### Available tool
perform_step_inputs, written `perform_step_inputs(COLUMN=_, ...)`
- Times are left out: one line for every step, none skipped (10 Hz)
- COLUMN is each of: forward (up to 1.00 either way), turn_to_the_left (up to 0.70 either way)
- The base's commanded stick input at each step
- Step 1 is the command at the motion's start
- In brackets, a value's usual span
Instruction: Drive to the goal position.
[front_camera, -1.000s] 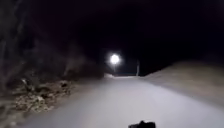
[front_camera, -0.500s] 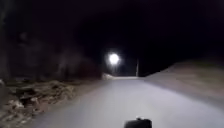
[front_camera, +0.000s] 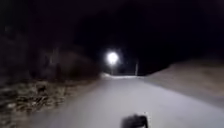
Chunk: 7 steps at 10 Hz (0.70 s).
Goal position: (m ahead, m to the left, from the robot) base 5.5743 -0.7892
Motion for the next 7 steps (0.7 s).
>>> perform_step_inputs(forward=1.00, turn_to_the_left=-0.05)
perform_step_inputs(forward=1.00, turn_to_the_left=-0.26)
perform_step_inputs(forward=1.00, turn_to_the_left=-0.23)
perform_step_inputs(forward=1.00, turn_to_the_left=-0.19)
perform_step_inputs(forward=1.00, turn_to_the_left=-0.16)
perform_step_inputs(forward=1.00, turn_to_the_left=-0.12)
perform_step_inputs(forward=1.00, turn_to_the_left=-0.08)
